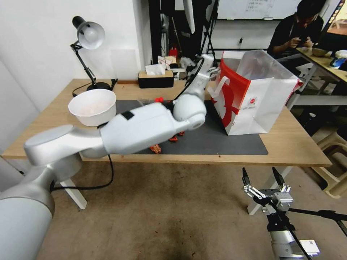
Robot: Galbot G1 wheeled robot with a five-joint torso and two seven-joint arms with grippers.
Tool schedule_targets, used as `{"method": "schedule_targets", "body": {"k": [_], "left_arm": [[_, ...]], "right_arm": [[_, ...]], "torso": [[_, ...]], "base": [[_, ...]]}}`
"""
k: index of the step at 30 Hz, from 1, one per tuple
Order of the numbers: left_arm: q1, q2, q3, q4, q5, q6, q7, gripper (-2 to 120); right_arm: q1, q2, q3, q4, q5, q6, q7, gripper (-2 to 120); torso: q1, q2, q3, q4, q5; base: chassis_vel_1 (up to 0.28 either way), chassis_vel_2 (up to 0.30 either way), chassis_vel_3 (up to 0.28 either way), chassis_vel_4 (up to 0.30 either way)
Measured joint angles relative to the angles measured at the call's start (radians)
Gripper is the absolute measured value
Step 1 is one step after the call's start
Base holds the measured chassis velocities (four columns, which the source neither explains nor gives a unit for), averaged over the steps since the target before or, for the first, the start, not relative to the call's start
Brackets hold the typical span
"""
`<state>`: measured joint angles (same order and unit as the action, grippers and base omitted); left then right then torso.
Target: Pick up the trash from the table and place it into the takeout bag.
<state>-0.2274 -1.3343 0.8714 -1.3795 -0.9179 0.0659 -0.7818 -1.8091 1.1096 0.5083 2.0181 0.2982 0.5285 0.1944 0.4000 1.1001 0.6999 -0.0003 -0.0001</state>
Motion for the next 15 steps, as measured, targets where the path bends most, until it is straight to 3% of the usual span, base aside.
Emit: {"method": "schedule_targets", "body": {"k": [1, 2, 5, 11, 14, 15], "left_arm": [[0.023, 0.012, -0.008, -0.035, 0.0, 0.035, -0.054, 100], [0.023, 0.012, -0.008, -0.035, 0.0, 0.035, -0.054, 100], [0.135, 0.068, -0.055, -0.133, 0.052, 0.081, -0.173, 100], [0.279, 0.171, -0.153, -0.23, 0.097, 0.078, -0.185, 100], [0.41, 0.277, -0.262, -0.326, 0.128, 0.058, -0.174, 100], [0.41, 0.277, -0.262, -0.326, 0.128, 0.058, -0.174, 100]], "right_arm": [[0.0, -0.001, 0.0, 0.002, 0.0, 0.0, 0.0, 100], [0.0, -0.001, 0.0, 0.002, 0.0, 0.0, 0.0, 100], [-0.002, -0.005, 0.005, 0.008, 0.002, -0.001, 0.001, 100], [-0.005, -0.013, 0.008, 0.01, 0.008, -0.002, 0.002, 100], [-0.007, -0.017, 0.009, 0.01, 0.01, -0.001, 0.002, 100], [-0.007, -0.017, 0.009, 0.01, 0.01, -0.001, 0.002, 100]], "torso": [[0.0, 0.0, 0.0, 0.0002, -0.0001], [0.0, 0.0, 0.0, 0.0002, -0.0001], [0.0, 0.0, 0.0, 0.0002, -0.0001], [0.0, 0.0, 0.0, 0.0003, -0.0001], [0.0, 0.0, 0.0, 0.0004, 0.0], [0.0, 0.0, 0.0, 0.0004, 0.0]], "base": [[0.0, 0.0, 0.0, 0.0], [0.0, 0.0, 0.0, 0.0], [0.0, 0.0, 0.0, 0.0], [0.0, 0.0, 0.0, 0.0], [0.0, 0.0, 0.0, 0.0], [0.0, 0.0, 0.0, 0.0]]}}
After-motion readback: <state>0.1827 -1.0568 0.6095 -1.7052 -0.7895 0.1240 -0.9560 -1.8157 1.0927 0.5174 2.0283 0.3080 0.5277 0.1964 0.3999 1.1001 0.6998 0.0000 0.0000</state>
